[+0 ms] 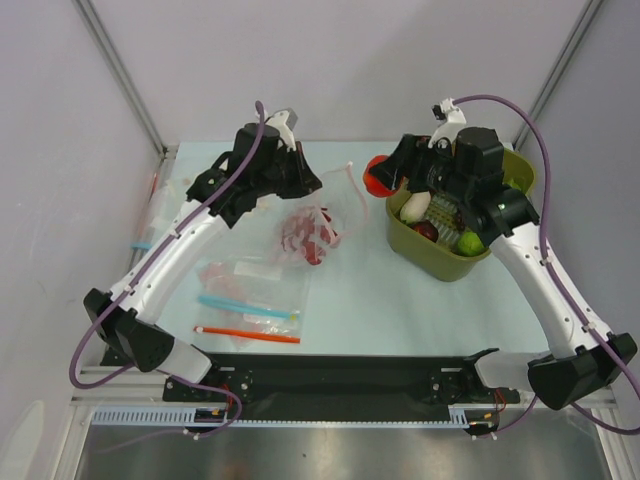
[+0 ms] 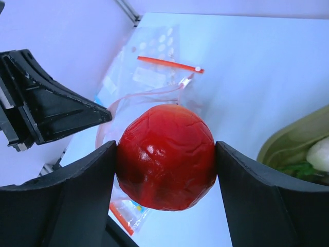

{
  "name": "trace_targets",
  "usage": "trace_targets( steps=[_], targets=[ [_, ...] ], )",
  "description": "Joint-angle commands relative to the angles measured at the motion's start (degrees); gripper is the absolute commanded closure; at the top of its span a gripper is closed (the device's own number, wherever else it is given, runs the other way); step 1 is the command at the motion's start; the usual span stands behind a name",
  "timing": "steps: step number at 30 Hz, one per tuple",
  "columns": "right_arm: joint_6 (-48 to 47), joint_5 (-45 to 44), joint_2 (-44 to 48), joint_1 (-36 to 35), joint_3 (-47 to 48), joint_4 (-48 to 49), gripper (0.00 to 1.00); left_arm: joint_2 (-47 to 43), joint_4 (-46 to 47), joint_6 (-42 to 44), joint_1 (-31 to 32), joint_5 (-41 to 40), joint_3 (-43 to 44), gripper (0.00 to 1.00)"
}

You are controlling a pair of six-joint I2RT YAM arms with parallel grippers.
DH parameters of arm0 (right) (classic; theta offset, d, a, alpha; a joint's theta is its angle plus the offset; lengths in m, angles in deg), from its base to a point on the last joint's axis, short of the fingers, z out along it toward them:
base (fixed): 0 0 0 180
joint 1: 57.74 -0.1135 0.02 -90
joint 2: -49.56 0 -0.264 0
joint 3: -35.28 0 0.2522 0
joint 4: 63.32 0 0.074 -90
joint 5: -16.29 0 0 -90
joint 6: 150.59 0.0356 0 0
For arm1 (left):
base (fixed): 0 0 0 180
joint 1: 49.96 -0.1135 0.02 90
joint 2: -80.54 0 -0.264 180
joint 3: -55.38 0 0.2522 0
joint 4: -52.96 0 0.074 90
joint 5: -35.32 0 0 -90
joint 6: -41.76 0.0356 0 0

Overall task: Place the food in the zip-top bag and seal the zipper
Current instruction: Pick up the fake fruit from the bin, then place the fake fruit in the zipper food storage bag.

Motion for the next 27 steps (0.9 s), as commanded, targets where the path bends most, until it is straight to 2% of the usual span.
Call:
trace_targets(
  steps=[1, 10, 15, 17, 19, 21, 22, 24, 27],
  targets=[
    [-1.4, 3.4, 1.2, -1.7, -0.4, 4.7, 0.79, -1.8, 2.0, -2.5, 1.1, 2.6, 5.3, 1.0],
    [-1.4, 4.5, -0.7, -6.1, 1.1, 5.7, 0.78, -0.1, 1.9, -4.3, 2.7, 6.0, 10.8, 1.0],
    [-2.8, -0.7, -2.8, -8.4, 2.9, 3.8, 0.77, 0.6, 1.3, -4.2, 2.9, 7.0, 11.5, 1.0],
    [-2.8, -2.5, -3.8, -8.4, 3.4, 1.8, 0.68, 0.0, 1.8, -4.5, 2.9, 6.8, 11.6, 1.0],
    [-2.2, -4.1, -4.4, -8.4, 3.4, 0.3, 0.5, 0.0, 1.6, -4.6, 2.9, 6.7, 12.2, 1.0],
    [-2.0, -5.6, -4.5, -8.4, 3.4, -0.2, 0.24, 0.6, 1.1, -4.8, 2.9, 6.9, 13.5, 1.0],
    [-2.1, -5.8, -4.3, -8.4, 3.2, -0.1, 0.06, 0.7, 0.6, -4.7, 2.9, 7.1, 13.8, 1.0],
    [-2.3, -6.3, -3.6, -8.4, 3.0, 0.3, 0.0, 1.1, 0.2, -4.8, 2.9, 6.9, 14.2, 1.0],
    [-3.0, -6.7, -2.4, -8.3, 3.0, 0.7, 0.0, 1.4, -0.5, -4.6, 2.7, 6.0, 14.5, 1.0]
  ],
)
